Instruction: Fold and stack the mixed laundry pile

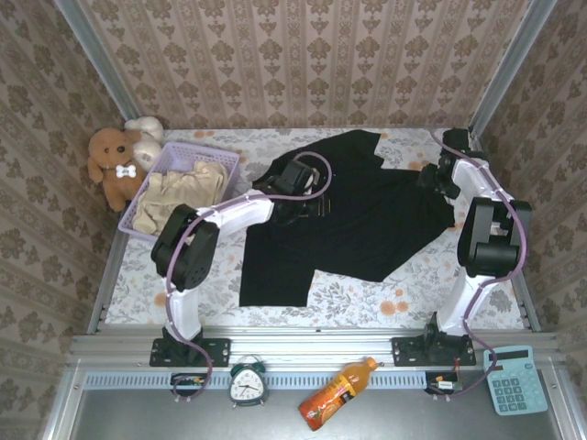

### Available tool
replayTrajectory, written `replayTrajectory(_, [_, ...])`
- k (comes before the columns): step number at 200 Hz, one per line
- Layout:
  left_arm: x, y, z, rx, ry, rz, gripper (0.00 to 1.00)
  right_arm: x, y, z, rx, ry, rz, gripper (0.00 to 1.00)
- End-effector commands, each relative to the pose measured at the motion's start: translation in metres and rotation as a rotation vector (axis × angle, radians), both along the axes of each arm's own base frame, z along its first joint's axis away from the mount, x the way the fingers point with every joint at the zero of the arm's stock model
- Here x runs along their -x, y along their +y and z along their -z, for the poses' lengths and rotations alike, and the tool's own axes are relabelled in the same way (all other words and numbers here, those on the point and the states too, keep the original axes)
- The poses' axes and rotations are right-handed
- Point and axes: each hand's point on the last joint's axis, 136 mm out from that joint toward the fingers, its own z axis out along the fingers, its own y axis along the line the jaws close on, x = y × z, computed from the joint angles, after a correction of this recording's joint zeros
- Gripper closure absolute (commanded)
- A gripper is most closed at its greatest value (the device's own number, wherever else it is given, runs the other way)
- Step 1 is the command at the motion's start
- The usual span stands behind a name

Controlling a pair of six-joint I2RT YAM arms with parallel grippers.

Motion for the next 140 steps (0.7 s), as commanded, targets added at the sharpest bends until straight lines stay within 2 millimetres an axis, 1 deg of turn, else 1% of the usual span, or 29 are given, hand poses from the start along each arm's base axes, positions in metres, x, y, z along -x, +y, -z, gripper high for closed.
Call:
replayTrajectory(1, [0.008, 0.015, 0.033, 0.014, 0.123, -0.056, 0.6, 0.018, -0.004, 0.025, 0.07, 0.136, -0.073, 0.37])
replayTrajectory(20, [0.012, 0.029, 0.05, -0.024, 0.153, -0.071, 0.6, 0.011, -0.004, 0.034, 0.063, 0.13, -0.092, 0.37])
replayTrajectory(34, [0.012, 0.043, 0.063, -0.071, 0.172, -0.089, 0.6, 0.008, -0.004, 0.04, 0.063, 0.145, -0.092, 0.43])
replayTrajectory(53, [0.007, 0.067, 0.077, -0.111, 0.195, -0.129, 0.6, 0.003, 0.003, 0.042, 0.024, 0.138, -0.109, 0.61])
replayTrajectory(57, [0.004, 0.071, 0.078, -0.117, 0.194, -0.136, 0.6, 0.003, 0.003, 0.041, 0.025, 0.135, -0.107, 0.66])
replayTrajectory(64, [0.0, 0.081, 0.08, -0.135, 0.192, -0.151, 0.6, 0.004, 0.003, 0.038, 0.028, 0.128, -0.101, 0.81])
replayTrajectory(67, [-0.001, 0.085, 0.081, -0.146, 0.188, -0.155, 0.6, 0.004, 0.002, 0.036, 0.031, 0.125, -0.097, 0.87])
replayTrajectory(75, [-0.007, 0.096, 0.082, -0.178, 0.178, -0.171, 0.6, 0.006, 0.001, 0.028, 0.041, 0.116, -0.081, 1.0])
replayTrajectory(84, [-0.015, 0.108, 0.082, -0.211, 0.16, -0.186, 0.6, 0.009, -0.001, 0.016, 0.051, 0.091, -0.061, 1.0])
replayTrajectory(109, [-0.032, 0.133, 0.083, -0.297, 0.128, -0.216, 0.6, 0.018, -0.011, -0.03, 0.108, -0.002, -0.002, 1.0])
replayTrajectory(117, [-0.036, 0.138, 0.083, -0.306, 0.125, -0.218, 0.6, 0.023, -0.017, -0.044, 0.122, -0.025, 0.023, 1.0])
replayTrajectory(140, [-0.041, 0.148, 0.081, -0.33, 0.113, -0.231, 0.6, 0.036, -0.028, -0.067, 0.138, -0.048, 0.073, 1.0])
